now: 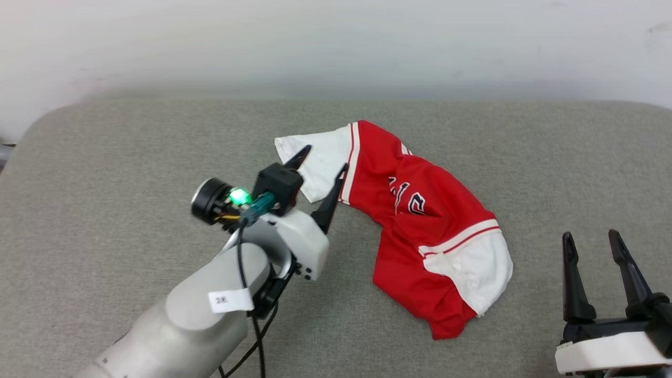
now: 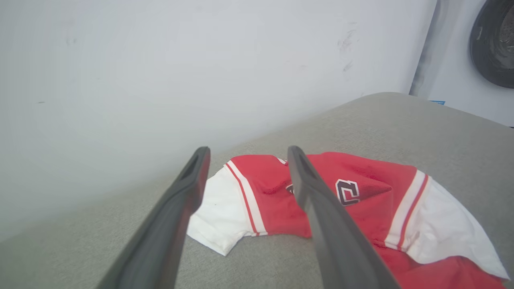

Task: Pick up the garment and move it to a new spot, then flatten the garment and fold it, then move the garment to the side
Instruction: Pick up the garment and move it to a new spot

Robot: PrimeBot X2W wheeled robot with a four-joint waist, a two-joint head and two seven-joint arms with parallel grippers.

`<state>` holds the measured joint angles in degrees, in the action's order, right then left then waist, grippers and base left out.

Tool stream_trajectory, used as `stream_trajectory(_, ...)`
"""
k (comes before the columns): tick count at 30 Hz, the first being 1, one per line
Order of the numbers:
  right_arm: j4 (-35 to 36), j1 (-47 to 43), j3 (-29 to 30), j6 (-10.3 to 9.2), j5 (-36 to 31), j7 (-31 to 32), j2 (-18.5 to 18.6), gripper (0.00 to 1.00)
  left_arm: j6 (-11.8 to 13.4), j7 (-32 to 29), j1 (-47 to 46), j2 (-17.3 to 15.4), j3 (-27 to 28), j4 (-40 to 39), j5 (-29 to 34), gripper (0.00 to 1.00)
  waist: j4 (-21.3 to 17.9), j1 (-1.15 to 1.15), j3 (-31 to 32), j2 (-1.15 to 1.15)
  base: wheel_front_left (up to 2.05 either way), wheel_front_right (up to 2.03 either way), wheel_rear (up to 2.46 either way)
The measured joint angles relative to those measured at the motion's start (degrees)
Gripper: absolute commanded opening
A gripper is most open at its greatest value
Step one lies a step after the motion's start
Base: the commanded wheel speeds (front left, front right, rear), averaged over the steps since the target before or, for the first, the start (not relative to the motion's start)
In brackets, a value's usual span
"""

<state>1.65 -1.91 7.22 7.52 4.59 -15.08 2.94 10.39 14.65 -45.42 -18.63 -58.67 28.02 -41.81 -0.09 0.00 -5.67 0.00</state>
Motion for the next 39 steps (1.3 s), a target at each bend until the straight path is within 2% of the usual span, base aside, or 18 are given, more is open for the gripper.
stream_trajectory(5, -0.4, -1.4, 0.3, 0.0, 0.4, 0.0, 0.0, 1.0, 6.4, 0.3, 7.0, -3.3, 8.8, -7.5, 4.4, 1.0, 1.9, 0.0, 2.1, 0.0, 0.0, 0.0, 0.0)
stream_trajectory(8, -0.6, -1.8, 0.4, -0.01, 0.5, 0.0, 0.0, 1.0, 9.2, 0.4, 13.4, -4.6, 15.2, -13.0, 8.1, 1.0, 2.9, 0.0, 2.9, 0.0, 0.0, 0.0, 0.0)
stream_trajectory(12, -0.9, -2.5, 0.3, 0.0, 0.6, 0.0, 0.0, 1.0, 11.1, 0.4, 21.6, -5.0, 22.9, -18.6, 13.0, 1.0, 3.7, 0.0, 3.9, 0.0, 0.0, 0.0, 0.0)
stream_trajectory(15, -1.1, -3.0, 0.4, 0.0, 0.8, 0.0, 0.0, 1.0, 11.4, 0.4, 27.4, -4.4, 28.2, -22.0, 16.5, 1.0, 4.1, 0.0, 4.6, 0.0, 0.0, 0.0, 0.0)
stream_trajectory(17, -1.3, -3.1, 0.3, 0.0, 0.9, 0.0, 0.0, 1.0, 11.3, 0.4, 30.9, -3.7, 31.3, -23.8, 18.6, 1.0, 4.3, 0.0, 4.9, 0.0, 0.0, 0.0, 0.0)
stream_trajectory(18, -1.4, -3.4, 0.3, 0.0, 0.9, 0.0, 0.0, 1.0, 10.8, 0.4, 35.5, -2.1, 36.0, -26.0, 21.9, 1.0, 4.5, 0.0, 5.3, 0.0, 0.0, 0.0, 0.0)
stream_trajectory(22, -1.8, -3.8, 0.2, -0.01, 1.4, 0.0, 0.0, 1.0, 9.2, 0.4, 41.1, 0.5, 40.8, -27.0, 25.3, 1.0, 4.6, 0.0, 6.0, 0.0, 0.0, 0.0, 0.0)
stream_trajectory(31, -3.0, -4.9, 0.0, 0.0, 2.6, 0.0, 0.0, 1.0, 4.7, 0.4, 48.5, 5.5, 48.0, -27.8, 31.5, 1.0, 4.4, 0.0, 6.9, 0.0, 0.0, 0.0, 0.0)
stream_trajectory(39, -3.5, -5.9, 0.1, -0.01, 3.1, 0.0, 0.0, 1.0, 0.6, 0.4, 51.1, 8.8, 50.9, -27.9, 35.3, 1.0, 4.2, 0.0, 7.5, 0.0, 0.0, 0.0, 0.0)
